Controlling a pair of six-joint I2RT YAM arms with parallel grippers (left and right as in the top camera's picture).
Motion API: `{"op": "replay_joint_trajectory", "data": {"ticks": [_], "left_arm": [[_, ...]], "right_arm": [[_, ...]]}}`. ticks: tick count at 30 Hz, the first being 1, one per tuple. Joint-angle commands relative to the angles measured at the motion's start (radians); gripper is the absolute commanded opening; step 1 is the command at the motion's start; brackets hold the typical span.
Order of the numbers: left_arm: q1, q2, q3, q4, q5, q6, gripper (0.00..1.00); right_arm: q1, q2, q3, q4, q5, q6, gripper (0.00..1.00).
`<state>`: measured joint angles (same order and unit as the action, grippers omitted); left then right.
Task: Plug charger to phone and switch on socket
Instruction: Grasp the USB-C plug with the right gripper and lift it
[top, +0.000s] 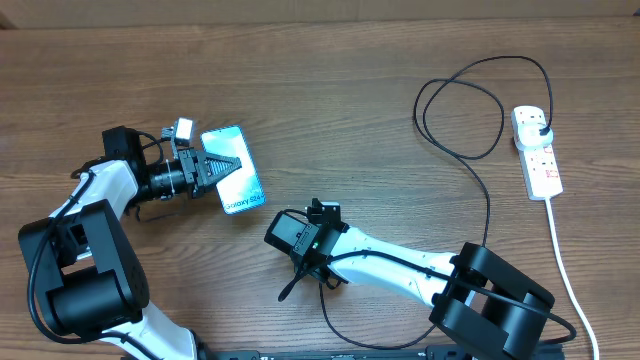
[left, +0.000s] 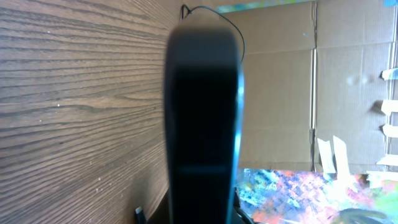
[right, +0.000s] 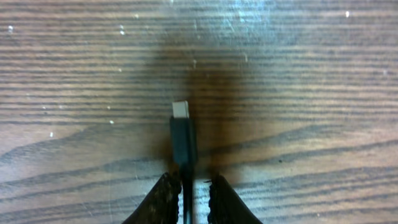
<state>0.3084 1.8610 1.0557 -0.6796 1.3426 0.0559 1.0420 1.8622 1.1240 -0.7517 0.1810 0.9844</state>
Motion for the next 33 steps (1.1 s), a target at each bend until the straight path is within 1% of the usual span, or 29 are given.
{"op": "replay_joint_trajectory", "data": {"ticks": [1, 8, 12, 14, 18, 20, 24, 26, 29, 30, 33], "left_arm": [[-0.001, -0.024, 0.0, 0.003, 0.094, 0.015, 0.04], [-0.001, -0.024, 0.0, 0.003, 0.108, 0.015, 0.04], [-0.001, -0.024, 0.0, 0.003, 0.119, 0.014, 0.04], [-0.001, -0.024, 0.0, 0.003, 0.118, 0.014, 0.04], [0.0, -0.024, 0.0, 0.003, 0.118, -0.003, 0.04], [0.001, -0.024, 0.0, 0.003, 0.127, -0.023, 0.04], [0.012, -0.025, 0.0, 0.004, 0.202, -0.025, 0.04], [0.025, -0.025, 0.0, 0.003, 0.228, -0.025, 0.04], [0.055, -0.025, 0.0, -0.022, 0.237, -0.027, 0.04], [0.068, -0.025, 0.0, -0.045, 0.237, -0.026, 0.04], [0.111, -0.025, 0.0, -0.096, 0.237, -0.026, 0.04]], "right_arm": [[-0.003, -0.001, -0.006, 0.015, 0.054, 0.006, 0.2], [-0.003, 0.0, -0.007, 0.02, 0.073, 0.006, 0.18], [-0.003, 0.0, -0.02, 0.039, 0.072, 0.003, 0.13], [-0.003, 0.0, -0.024, 0.045, 0.067, -0.02, 0.08], [-0.003, 0.0, -0.023, 0.045, 0.034, -0.05, 0.04], [-0.003, -0.001, -0.021, 0.035, 0.023, -0.05, 0.04], [-0.032, -0.035, 0.019, -0.057, -0.017, -0.066, 0.04], [-0.056, -0.069, 0.028, -0.061, -0.071, -0.156, 0.04], [-0.103, -0.151, 0.029, -0.026, -0.222, -0.291, 0.04], [-0.126, -0.19, 0.029, 0.012, -0.319, -0.357, 0.04], [-0.182, -0.265, 0.029, 0.12, -0.587, -0.486, 0.04]]}}
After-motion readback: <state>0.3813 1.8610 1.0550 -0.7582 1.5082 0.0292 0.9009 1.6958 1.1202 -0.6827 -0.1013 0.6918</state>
